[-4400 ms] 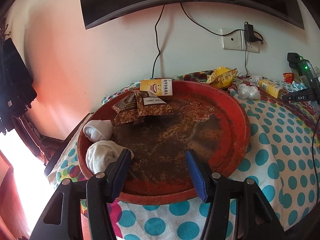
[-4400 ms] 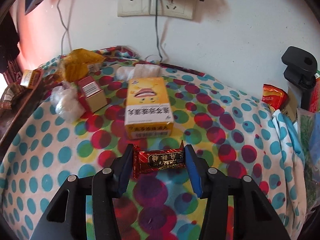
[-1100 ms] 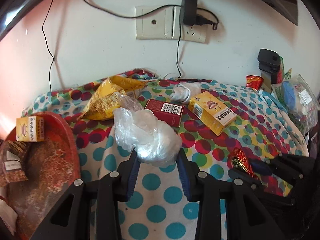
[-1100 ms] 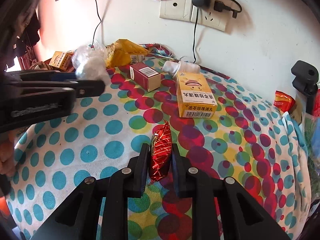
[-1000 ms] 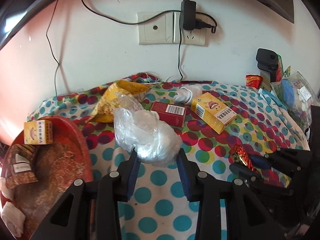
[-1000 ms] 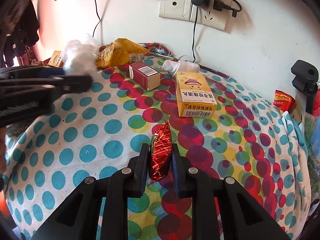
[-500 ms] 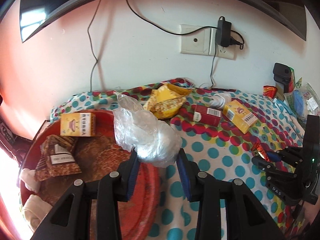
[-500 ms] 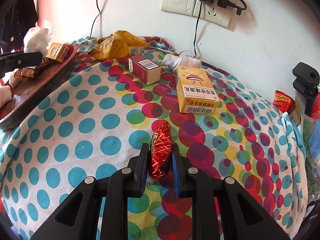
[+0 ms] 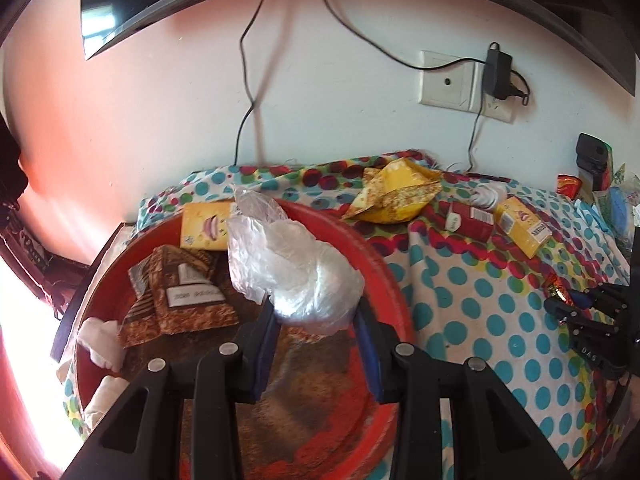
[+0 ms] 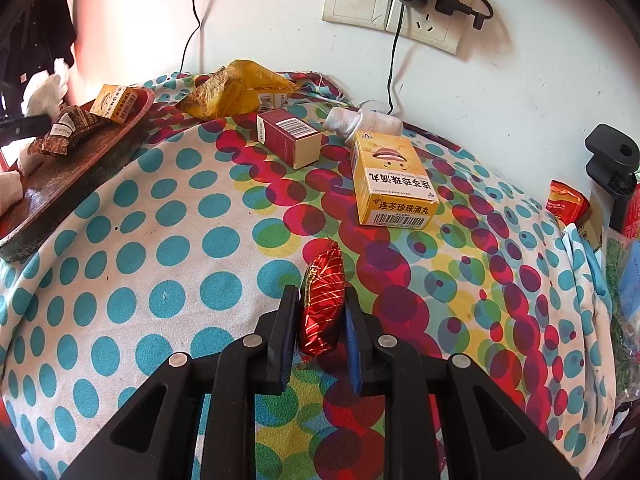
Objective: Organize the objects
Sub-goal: 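Carry the clear plastic bag with the left tool into the red tray and release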
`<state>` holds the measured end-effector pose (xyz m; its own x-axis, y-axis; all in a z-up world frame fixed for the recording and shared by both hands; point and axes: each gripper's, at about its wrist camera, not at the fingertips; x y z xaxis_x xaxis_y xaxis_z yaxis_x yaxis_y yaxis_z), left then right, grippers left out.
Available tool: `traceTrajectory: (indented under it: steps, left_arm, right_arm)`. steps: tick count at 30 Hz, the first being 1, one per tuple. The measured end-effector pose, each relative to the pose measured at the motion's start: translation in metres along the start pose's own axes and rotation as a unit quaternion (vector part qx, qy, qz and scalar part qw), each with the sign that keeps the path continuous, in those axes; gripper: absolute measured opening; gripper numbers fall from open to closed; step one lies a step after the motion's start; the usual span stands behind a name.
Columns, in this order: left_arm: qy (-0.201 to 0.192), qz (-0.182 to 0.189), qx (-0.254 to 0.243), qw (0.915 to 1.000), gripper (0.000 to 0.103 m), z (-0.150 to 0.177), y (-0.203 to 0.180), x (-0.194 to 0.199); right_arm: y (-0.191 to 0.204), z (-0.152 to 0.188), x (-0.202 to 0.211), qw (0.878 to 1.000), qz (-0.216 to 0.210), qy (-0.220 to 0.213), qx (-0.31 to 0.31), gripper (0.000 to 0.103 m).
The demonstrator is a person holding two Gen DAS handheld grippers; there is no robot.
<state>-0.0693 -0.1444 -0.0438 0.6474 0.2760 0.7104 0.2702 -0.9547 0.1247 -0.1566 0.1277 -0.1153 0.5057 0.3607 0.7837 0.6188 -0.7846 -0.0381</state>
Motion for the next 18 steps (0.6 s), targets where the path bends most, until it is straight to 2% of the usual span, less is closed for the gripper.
traceTrajectory:
  steps: [7,18]
  left_arm:
    - [0.023,-0.02,0.036,0.9989,0.037,0.015,0.044,-0.009]
    - [0.058,-0.048,0.056,0.9956,0.037,0.044,0.089,-0.025]
  right_arm:
    - [0.0,0.0,0.0,1.0,0.0,0.0,0.0,0.021]
    - [-0.001,-0.001,0.0,1.0,0.0,0.001,0.001,0.021]
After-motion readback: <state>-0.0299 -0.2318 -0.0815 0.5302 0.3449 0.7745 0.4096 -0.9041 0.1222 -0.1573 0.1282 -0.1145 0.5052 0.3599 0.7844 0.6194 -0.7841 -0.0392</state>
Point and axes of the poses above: each gripper's, at about its wrist camera, not at the fingertips, and x roughly against the way its jaws point, y to its left, z to its underside, and after that the axes turned 6 degrees about -z, right-handed
